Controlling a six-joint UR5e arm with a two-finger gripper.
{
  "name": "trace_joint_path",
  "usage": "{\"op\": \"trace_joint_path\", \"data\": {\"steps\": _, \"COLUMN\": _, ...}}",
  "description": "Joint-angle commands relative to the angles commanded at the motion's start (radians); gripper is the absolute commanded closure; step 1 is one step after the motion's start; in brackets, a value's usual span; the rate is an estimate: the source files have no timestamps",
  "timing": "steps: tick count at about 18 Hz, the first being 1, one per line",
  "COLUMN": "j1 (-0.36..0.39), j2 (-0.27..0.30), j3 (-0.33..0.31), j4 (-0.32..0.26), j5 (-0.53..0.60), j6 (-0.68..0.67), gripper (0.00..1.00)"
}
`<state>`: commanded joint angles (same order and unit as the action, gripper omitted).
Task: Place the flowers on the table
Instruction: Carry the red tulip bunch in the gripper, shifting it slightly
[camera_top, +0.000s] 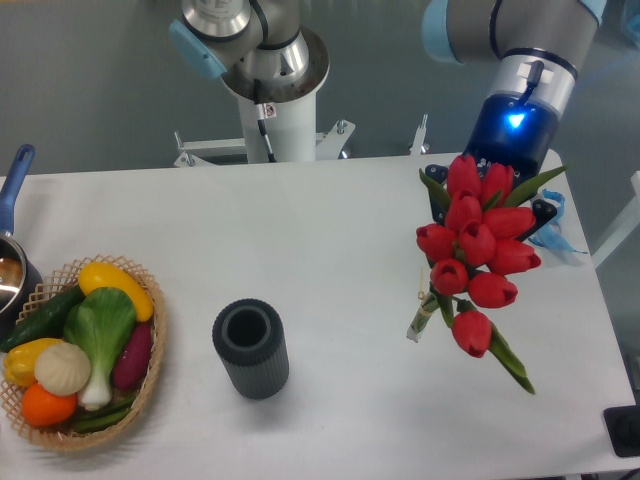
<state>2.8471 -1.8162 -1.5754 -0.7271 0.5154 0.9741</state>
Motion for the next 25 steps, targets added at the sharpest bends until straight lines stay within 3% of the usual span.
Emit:
{"op": "trace_joint_path", "data": {"steps": 11, "j1": 0.051, "j2": 0.046, "j3": 0.002, "j4": -0.008, "j5": 0.050, "j6": -0.002, "gripper": 0.71}}
{"op": "trace_joint_path", "data": {"steps": 14, "j1": 0.041, "j2": 0.084, "j3": -0.038, "j4": -0.009, "j5": 0.258, "j6": 0.014, "gripper": 0.71}}
{"op": "trace_joint_path", "data": {"steps": 18, "j1": -0.008, "j2": 0.087, "j3": -0.043, "j4": -0.012, "j5": 0.421, "j6": 0.061, "gripper": 0.71}}
{"op": "trace_joint_path", "data": {"steps": 23, "j1": -0.124, "j2": 0.071, "j3": -0.046, "j4": -0.107, "j5": 0.771, "j6": 0.225, "gripper": 0.72}}
{"op": "trace_joint_path", "data": {"steps": 25, "j1": -0.158, "j2": 0.042, "j3": -0.052, "j4": -0.114, "j5": 0.869, "j6": 0.274, "gripper": 0.72}}
